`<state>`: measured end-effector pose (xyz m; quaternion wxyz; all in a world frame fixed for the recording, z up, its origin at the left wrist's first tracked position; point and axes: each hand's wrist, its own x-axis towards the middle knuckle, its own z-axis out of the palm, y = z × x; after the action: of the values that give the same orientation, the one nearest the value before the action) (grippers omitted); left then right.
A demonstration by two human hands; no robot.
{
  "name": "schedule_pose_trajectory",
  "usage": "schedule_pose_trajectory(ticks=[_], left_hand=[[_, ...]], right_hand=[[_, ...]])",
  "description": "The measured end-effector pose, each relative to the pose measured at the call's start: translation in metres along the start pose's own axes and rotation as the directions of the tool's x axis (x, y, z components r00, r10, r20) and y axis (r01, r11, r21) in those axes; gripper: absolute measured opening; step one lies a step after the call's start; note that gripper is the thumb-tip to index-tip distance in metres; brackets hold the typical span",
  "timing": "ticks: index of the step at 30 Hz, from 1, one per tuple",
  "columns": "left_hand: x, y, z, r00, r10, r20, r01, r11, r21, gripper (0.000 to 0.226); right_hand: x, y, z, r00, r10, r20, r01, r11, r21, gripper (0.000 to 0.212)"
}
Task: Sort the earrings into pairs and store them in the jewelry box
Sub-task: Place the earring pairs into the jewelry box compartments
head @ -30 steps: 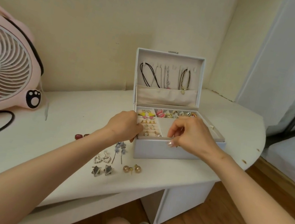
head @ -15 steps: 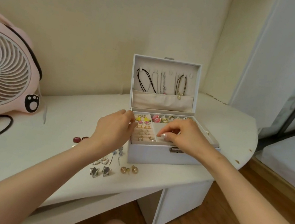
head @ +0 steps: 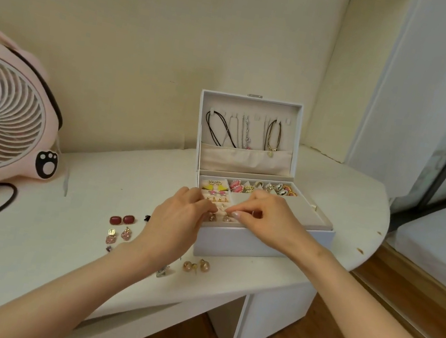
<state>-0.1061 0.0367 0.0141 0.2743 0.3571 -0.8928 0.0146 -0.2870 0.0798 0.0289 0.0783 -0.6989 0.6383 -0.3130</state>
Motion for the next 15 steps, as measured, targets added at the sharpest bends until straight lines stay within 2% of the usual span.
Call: schedule_pose_trajectory(ticks=[4, 8, 10, 12, 14, 15], left_hand=[[0.000, -0.001, 0.005, 0.999, 0.004, 0.039, -0.005, 1.000, 0.014, 0.036], [-0.001, -0.002, 0.006, 0.999, 0.016, 0.033, -0.017, 1.000, 0.002, 0.038], [-0.002, -0.003, 0.006, 0.999, 0.034, 0.037, -0.034, 0.999, 0.004, 0.040], [-0.003, -0.006, 0.006, 0.999, 0.043, 0.031, -0.042, 0.998, -0.039, 0.040], [-0.006, -0.008, 0.003, 0.999, 0.038, 0.007, -0.037, 0.993, -0.116, 0.037], [-0.009, -0.009, 0.002, 0.999, 0.038, -0.001, -0.037, 0.988, -0.148, 0.037]], right_hand=[[-0.004, 0.001, 0.003, 1.000, -0.027, 0.001, 0.027, 0.999, 0.025, 0.020], [-0.004, 0.001, 0.006, 0.999, -0.030, 0.022, 0.031, 0.999, -0.034, 0.031], [-0.003, 0.001, 0.006, 0.999, -0.038, 0.025, 0.039, 0.999, -0.028, 0.027], [-0.005, 0.002, 0.002, 0.999, -0.040, 0.016, 0.039, 0.998, 0.052, 0.018], [-0.008, 0.007, -0.002, 0.999, -0.033, 0.013, 0.031, 0.992, 0.126, 0.035], [-0.010, 0.010, -0.004, 1.000, -0.027, 0.012, 0.026, 0.994, 0.111, 0.040]])
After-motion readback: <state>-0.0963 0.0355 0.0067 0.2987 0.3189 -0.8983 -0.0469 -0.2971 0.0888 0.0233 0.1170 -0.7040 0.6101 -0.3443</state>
